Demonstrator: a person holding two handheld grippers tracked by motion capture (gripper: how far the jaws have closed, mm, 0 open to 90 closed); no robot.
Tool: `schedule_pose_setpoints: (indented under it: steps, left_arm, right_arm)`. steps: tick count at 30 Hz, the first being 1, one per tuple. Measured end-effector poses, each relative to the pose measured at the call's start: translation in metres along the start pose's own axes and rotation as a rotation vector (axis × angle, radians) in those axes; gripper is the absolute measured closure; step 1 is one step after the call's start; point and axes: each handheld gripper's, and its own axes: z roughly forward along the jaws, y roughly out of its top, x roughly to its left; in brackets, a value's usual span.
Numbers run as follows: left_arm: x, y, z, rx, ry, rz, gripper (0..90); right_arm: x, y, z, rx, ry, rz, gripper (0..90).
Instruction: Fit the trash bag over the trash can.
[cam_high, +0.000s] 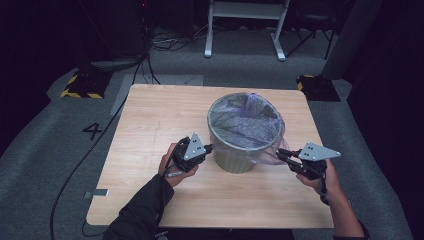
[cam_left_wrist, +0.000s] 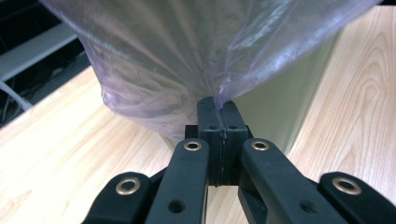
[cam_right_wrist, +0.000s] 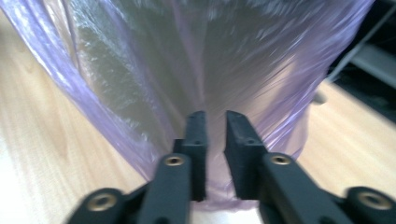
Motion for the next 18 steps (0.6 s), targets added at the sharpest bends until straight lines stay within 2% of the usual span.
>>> schedule_pose_setpoints:
  steps: [3, 6, 11, 12, 18]
  left_arm:
    - [0.004, -0.006, 0.002, 0.013, -0.002, -0.008, 89.9]
    - [0.008, -0.014, 0.007, 0.035, -0.007, -0.016, 90.0]
    - [0.009, -0.020, 0.012, 0.057, -0.014, -0.023, 90.0]
    - [0.009, -0.021, 0.014, 0.067, -0.018, -0.007, 90.0]
    - [0.012, -0.031, 0.027, 0.139, -0.024, -0.004, 90.0]
  right_arm:
    - [-0.002, -0.011, 0.010, 0.029, 0.023, 0.024, 89.6]
    - [-0.003, -0.024, 0.021, 0.055, 0.040, 0.059, 90.0]
    - [-0.004, -0.034, 0.030, 0.072, 0.047, 0.082, 90.0]
    - [-0.004, -0.034, 0.030, 0.072, 0.047, 0.082, 90.0]
    - [-0.005, -0.045, 0.044, 0.132, 0.051, 0.109, 90.0]
